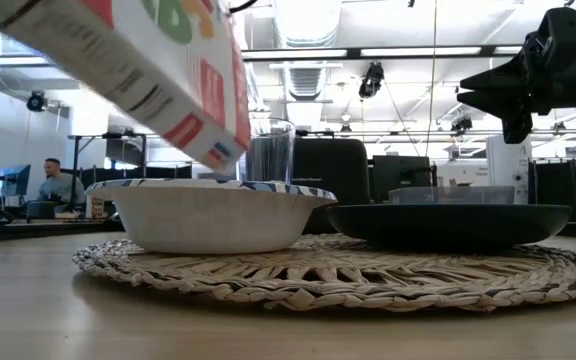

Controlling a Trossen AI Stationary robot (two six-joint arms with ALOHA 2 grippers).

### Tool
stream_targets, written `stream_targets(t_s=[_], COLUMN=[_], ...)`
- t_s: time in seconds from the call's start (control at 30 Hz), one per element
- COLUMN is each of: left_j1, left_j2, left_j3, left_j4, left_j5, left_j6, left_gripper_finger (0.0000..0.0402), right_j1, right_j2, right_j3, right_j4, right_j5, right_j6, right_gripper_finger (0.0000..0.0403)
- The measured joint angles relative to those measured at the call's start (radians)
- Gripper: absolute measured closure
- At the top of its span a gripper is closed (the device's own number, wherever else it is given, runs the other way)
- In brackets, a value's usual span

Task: Arrange a breakfast setting
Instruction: Pour the cereal from the red cereal box into the white bowl

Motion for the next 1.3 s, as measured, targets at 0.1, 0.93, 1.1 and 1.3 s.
stream_targets(t_s=[0.1,0.93,1.1,1.3], left_j1=[-0.002,-0.021,-0.027,-0.034], left_j2=[0.013,0.043,0.043,0.050], left_j3=[0.010,0.052,0.042,0.041], left_j4=[0.000,0.034,0.032,0.032], left_j5=[-0.003,-0.010,-0.012,-0.017], left_j6=[0.004,0.054,0.067,0.092], left_gripper_finger=[0.0402,0.0402,0.0402,0.0402], right_j1=[0.000,0.000,0.000,0.000], right_j2=[0.000,0.000,0.000,0.000], right_j3=[0.000,0.000,0.000,0.000], right_j4=[0.000,0.000,0.000,0.000], right_j5=[0.000,0.000,0.000,0.000], right_j6=[0.000,0.000,0.000,0.000], right_gripper_finger=[0.0291,0.0291,0.0291,0.0291])
